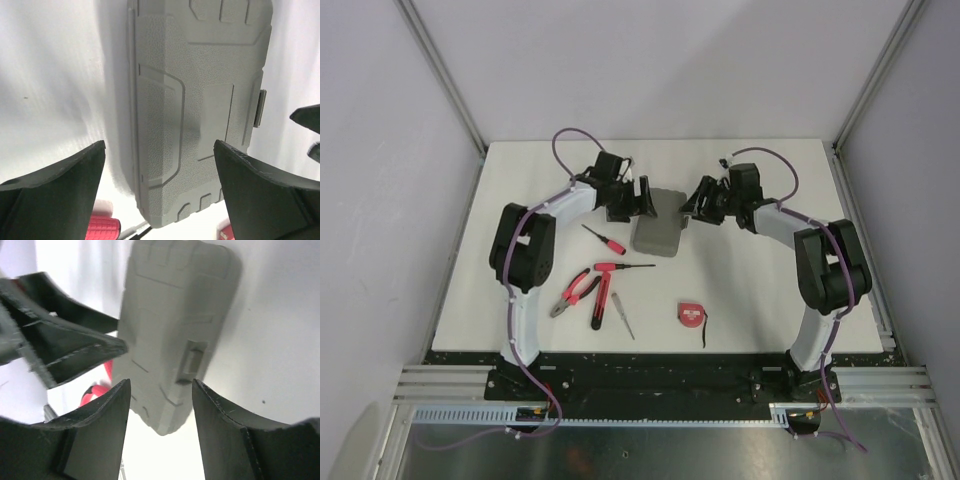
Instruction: Pack the tool kit
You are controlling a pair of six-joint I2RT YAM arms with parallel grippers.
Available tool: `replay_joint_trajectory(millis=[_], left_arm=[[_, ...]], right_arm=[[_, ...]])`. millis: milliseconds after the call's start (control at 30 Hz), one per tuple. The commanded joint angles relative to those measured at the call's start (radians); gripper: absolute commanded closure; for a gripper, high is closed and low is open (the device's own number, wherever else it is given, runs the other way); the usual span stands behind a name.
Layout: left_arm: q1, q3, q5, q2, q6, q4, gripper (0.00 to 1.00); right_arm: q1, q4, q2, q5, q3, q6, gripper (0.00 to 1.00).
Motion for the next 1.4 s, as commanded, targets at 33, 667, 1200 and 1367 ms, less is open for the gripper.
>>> replay_joint_trajectory(millis=[33, 667, 1200, 1367], left_arm=[[-0.039, -0.012, -0.115, -0.15, 0.144, 0.025, 0.02], [-0.264, 0.0, -0.533, -0.175, 0.239, 0.016, 0.01], [-0.269, 0.012, -0.556, -0.136, 0.209, -0.013, 0.03], [-0.268, 0.013, -0.546, -0.132, 0.209, -0.014, 0.03]], right_arm=[[-0.002, -0.115, -0.013, 0.16, 0.003, -0.034, 0.43], [-0.022, -0.035, 0.099, 0.067, 0.004, -0.073, 0.65], [-0.004, -0.002, 0.066, 0.035, 0.004, -0.066, 0.55], [-0.007, 0.015, 0.115, 0.014, 0.004, -0.046, 0.61]])
